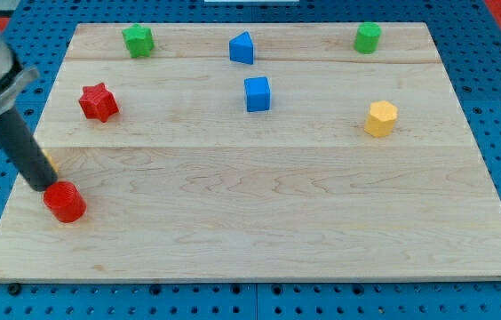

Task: Drag the yellow heart red circle blue cube towards bottom

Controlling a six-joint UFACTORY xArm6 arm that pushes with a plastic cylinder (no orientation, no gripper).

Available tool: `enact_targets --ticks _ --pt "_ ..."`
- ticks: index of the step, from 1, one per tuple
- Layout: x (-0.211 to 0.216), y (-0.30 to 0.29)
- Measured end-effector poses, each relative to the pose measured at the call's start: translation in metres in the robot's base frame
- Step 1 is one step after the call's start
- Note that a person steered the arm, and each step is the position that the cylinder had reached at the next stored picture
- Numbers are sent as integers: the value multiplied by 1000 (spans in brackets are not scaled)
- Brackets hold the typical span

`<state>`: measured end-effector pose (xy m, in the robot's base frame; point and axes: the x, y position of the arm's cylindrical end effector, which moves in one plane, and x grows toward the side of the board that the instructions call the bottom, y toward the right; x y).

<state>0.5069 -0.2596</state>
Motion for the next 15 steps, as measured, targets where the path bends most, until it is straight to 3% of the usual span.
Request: enact_targets --ticks 2,5,6,7,8,10,12,14,15 --pt "33 14" --pt "-12 211" --pt "-64 148" --pt "-62 58" --pt "-117 28" --pt "-70 -38" --pt "-15 9" --pt "-100 126" --pt "-172 153"
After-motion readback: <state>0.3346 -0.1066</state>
